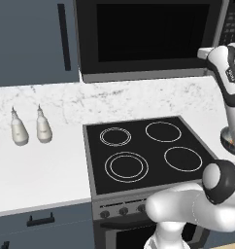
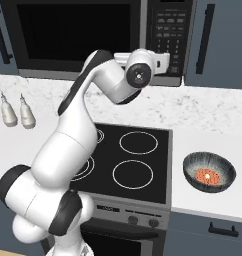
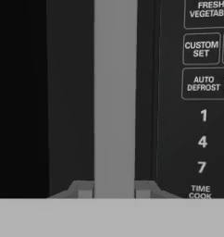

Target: Open the microwave, place the bowl with waffle inside the microwave, then close the microwave door and turn it on.

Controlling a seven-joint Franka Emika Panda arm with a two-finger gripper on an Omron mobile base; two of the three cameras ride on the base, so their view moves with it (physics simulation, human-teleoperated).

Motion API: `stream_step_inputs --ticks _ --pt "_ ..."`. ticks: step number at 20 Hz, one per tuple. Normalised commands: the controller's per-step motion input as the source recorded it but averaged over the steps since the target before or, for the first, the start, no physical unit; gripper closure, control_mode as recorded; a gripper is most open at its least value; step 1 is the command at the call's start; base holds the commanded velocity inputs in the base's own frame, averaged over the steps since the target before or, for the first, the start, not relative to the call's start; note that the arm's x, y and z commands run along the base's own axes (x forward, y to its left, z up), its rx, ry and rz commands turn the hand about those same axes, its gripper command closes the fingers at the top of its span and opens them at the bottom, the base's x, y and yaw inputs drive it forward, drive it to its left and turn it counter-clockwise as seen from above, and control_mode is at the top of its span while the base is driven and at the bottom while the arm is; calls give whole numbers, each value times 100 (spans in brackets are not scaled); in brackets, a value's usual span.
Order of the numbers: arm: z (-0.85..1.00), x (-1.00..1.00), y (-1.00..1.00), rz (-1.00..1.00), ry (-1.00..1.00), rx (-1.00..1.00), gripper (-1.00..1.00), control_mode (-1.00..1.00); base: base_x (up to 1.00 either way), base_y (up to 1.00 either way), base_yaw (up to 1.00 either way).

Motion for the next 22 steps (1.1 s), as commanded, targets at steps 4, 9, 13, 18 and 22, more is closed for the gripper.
stream_step_inputs --ticks 4,9,13,18,22 --pt "0 -83 0 -1 0 0 100 -100 0 0 0" --pt "0 -100 0 -2 0 0 100 -100 0 0 0" --pt "0 -100 0 0 0 0 100 -100 0 0 0" --pt "0 -100 2 0 0 0 100 -100 0 0 0" --pt "0 -100 0 0 0 0 100 -100 0 0 0"
